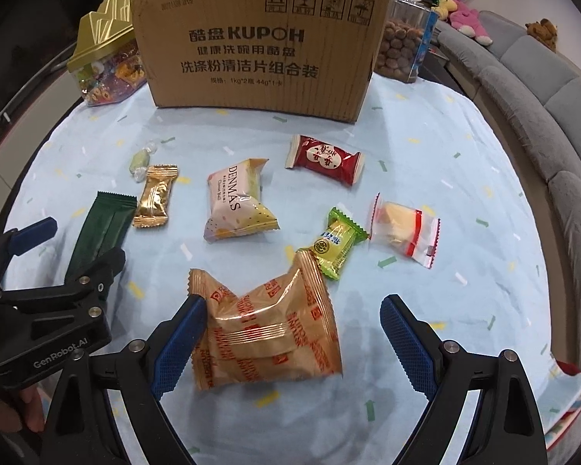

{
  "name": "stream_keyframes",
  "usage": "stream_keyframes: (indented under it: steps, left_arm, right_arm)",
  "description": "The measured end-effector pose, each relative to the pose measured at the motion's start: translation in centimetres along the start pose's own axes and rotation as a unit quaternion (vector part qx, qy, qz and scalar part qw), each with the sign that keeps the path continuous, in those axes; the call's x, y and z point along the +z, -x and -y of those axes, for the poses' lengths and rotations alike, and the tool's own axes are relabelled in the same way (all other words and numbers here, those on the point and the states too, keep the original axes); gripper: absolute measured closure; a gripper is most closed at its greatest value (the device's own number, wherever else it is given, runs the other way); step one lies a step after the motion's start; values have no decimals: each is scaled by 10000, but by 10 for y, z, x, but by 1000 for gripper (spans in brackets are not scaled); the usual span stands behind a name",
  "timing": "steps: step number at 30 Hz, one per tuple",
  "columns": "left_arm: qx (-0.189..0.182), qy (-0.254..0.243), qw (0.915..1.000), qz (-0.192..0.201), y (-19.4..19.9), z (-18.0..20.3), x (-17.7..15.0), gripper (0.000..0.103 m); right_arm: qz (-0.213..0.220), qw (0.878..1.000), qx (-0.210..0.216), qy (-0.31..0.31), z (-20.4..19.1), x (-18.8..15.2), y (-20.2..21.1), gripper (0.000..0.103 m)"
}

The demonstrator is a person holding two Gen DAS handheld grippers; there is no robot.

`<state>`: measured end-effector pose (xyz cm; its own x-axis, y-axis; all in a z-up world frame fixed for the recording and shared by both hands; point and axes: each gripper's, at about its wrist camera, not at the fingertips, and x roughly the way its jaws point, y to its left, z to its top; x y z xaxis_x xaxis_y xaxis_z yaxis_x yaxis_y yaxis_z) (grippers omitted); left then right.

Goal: Organize snacks
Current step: 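Grasp the dark green packet with the left tool while the right tool grasps the tan biscuit bag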

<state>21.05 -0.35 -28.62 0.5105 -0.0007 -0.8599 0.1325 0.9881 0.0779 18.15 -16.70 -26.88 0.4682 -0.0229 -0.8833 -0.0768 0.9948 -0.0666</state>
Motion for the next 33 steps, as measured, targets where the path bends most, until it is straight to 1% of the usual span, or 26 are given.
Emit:
stream_keyframes:
  steps: [4,8,10,12,13,14,16,17,18,20,24,33]
  left_arm:
    - [-29,9,10000,-63,-6,1,-1,18]
    - [-82,1,10000,-4,-6,1,-1,24]
    - [-147,-9,9999,15,-5,2,-1,30]
    - [-203,-22,9998,26,-4,3,-1,38]
    - [-224,-32,9997,31,-3,4,-1,40]
    - [-242,-50,9997,42,-3,4,-1,43]
    - [-267,-74,9996,59,-2,5,-2,49]
    - [-294,-88,9995,66,-1,6,-2,55]
    - [-299,-114,9995,72,0,7,-2,56]
    - [-286,-161,9994,84,1,8,-3,59]
    - [-247,-164,9995,75,3,7,-3,59]
    - [-199,-154,9995,179,13,7,-3,60]
  right_arm:
    - [-48,10000,66,-13,-1,-1,-4,11]
    - [-58,9999,146,-42,-1,-1,-5,13]
    - [-60,9997,210,-69,0,-1,-5,22]
    - [-131,9995,277,-84,0,-2,-7,40]
    - [-173,9993,314,-99,0,-3,-9,45]
    - [-207,9991,343,-113,1,-3,-10,48]
    - [-207,9990,368,-138,1,-3,-9,49]
    - [-197,9990,365,-136,1,-4,-9,50]
    - [-192,9990,380,-138,1,-3,-8,52]
    - [-192,9989,397,-148,1,-3,-7,54]
    - [-144,9991,384,-139,1,-2,-4,56]
    - [15,9992,373,-144,3,1,6,57]
